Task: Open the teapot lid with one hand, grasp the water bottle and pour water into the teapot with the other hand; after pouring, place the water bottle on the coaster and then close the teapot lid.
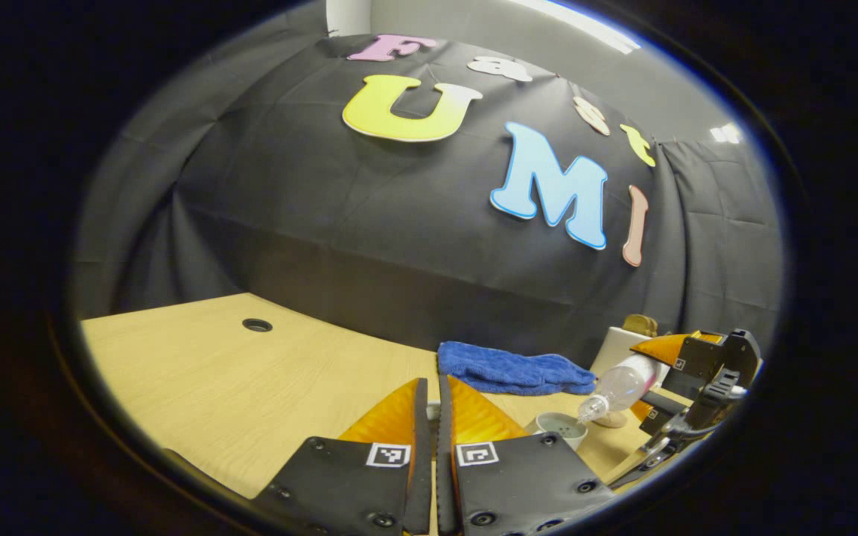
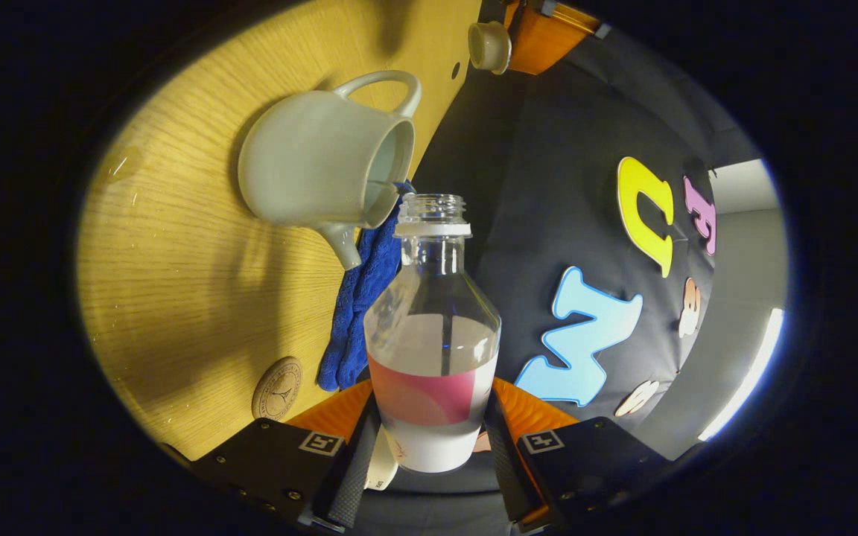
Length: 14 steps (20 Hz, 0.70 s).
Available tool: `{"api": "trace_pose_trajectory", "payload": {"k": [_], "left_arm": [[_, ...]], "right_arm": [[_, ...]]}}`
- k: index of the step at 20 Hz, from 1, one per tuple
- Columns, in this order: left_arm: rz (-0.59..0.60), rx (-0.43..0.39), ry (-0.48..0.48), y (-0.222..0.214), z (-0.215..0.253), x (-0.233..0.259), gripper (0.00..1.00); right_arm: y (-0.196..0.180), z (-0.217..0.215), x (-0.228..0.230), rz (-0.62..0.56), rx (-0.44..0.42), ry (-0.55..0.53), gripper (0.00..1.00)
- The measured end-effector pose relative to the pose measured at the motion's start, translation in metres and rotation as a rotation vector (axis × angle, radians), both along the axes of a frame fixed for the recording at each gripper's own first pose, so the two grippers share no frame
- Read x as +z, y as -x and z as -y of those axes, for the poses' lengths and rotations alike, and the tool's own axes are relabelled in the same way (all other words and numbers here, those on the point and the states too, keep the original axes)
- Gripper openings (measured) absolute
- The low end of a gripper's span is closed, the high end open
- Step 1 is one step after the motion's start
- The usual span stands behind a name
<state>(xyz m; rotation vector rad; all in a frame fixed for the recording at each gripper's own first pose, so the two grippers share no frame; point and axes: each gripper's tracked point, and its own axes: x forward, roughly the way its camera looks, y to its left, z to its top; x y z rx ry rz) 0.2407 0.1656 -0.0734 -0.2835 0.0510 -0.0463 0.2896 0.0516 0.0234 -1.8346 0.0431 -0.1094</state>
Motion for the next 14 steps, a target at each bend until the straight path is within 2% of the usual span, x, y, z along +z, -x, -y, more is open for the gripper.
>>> {"api": "trace_pose_trajectory", "payload": {"k": [1, 9, 11, 12, 14], "left_arm": [[-0.001, 0.0, -0.001, 0.001, 0.0, 0.0, 0.09], [-0.004, 0.003, 0.02, 0.0, -0.005, -0.001, 0.08], [-0.005, 0.005, 0.027, 0.0, -0.006, 0.0, 0.12], [-0.005, 0.005, 0.027, 0.0, -0.005, -0.001, 0.08], [-0.006, 0.003, 0.026, -0.001, -0.005, -0.001, 0.09]], "right_arm": [[0.0, -0.001, 0.001, 0.004, 0.002, 0.007, 0.71], [-0.007, -0.014, 0.023, 0.033, 0.059, 0.144, 0.72], [-0.008, -0.016, 0.029, 0.045, 0.067, 0.177, 0.72], [-0.009, -0.018, 0.031, 0.05, 0.072, 0.196, 0.72], [-0.01, -0.021, 0.035, 0.05, 0.085, 0.234, 0.72]]}}
